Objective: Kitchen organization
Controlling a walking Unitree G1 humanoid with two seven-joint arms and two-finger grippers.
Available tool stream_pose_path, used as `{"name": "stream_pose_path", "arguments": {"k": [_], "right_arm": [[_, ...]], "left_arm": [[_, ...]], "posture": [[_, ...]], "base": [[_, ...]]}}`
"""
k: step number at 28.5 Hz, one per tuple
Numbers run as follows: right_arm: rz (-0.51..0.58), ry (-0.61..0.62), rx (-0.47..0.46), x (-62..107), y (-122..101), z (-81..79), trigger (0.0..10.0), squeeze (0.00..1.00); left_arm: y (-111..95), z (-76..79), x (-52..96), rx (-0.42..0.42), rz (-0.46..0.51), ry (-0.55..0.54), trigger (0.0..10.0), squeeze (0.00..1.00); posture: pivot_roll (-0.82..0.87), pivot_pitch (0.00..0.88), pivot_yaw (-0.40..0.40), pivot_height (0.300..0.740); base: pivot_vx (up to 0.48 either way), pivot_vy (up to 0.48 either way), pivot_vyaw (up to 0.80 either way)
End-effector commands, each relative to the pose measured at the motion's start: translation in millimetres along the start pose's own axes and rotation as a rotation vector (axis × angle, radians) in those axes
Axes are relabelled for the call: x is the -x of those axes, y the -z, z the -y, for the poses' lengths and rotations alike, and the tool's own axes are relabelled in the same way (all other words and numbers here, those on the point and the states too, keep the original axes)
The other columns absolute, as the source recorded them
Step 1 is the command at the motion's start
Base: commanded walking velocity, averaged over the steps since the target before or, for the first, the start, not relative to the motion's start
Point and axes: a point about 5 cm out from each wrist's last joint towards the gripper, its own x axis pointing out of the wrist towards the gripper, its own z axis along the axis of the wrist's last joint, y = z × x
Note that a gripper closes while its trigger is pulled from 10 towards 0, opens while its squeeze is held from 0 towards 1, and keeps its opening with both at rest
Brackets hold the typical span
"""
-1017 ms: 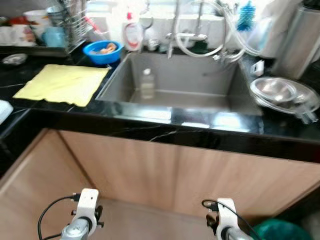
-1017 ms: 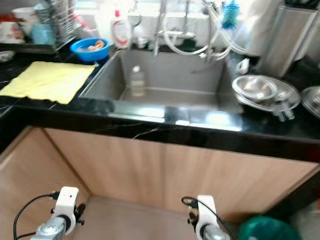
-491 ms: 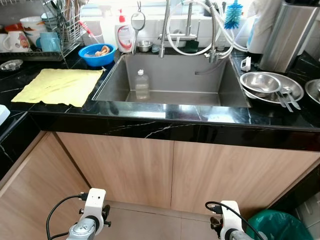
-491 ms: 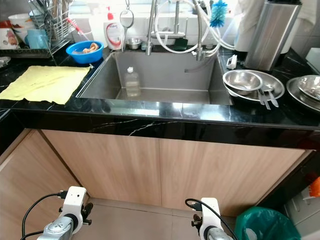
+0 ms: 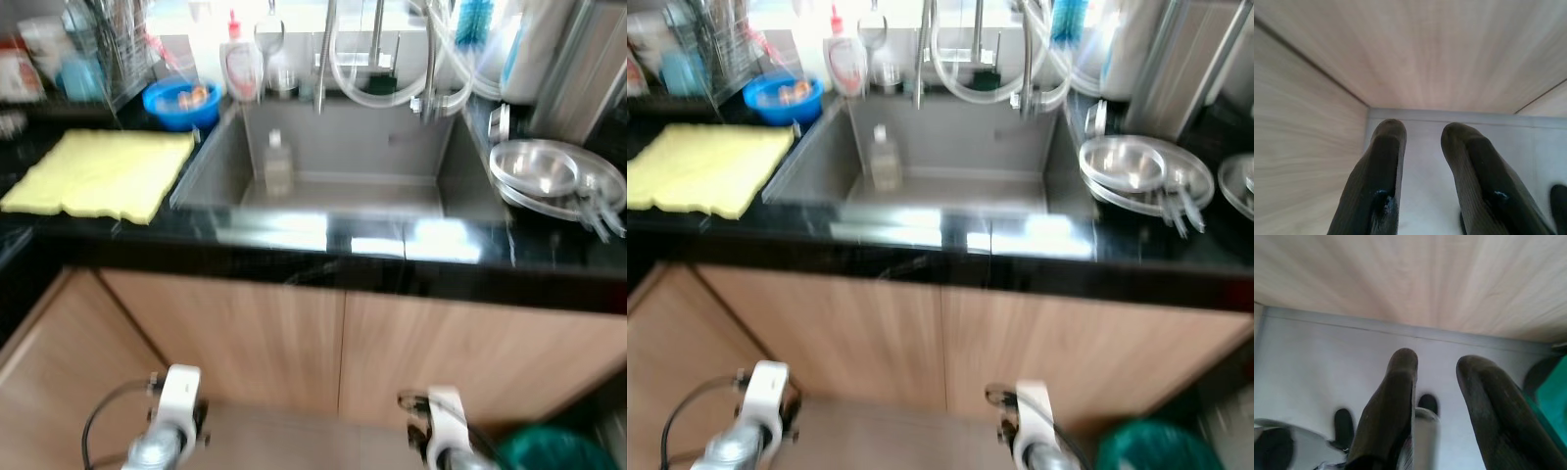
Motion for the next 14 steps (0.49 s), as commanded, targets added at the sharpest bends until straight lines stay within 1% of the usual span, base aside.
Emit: {"name": "stream_pose_path", "arguments": {"k": [1,14], "right_arm": [[-0.014,-0.001,-0.002,0.2,3.9,-1.6,10.0,0.0],[-0.009,-0.006,-0.006,0.6,5.1,-1.3,10.0,0.0]], "left_arm": [[10.6,-2.5,3.4,-0.001,-0.034,-0.003,10.0,0.0],[14.2,0.8,4.5,0.002,-0.038,0.007,10.0,0.0]], "posture": [[-0.04,0.0,0.05,0.681],[-0.05,0.0,0.047,0.681]], "base": [[0.0,0.0,0.0],[0.0,0.0,0.0]]}}
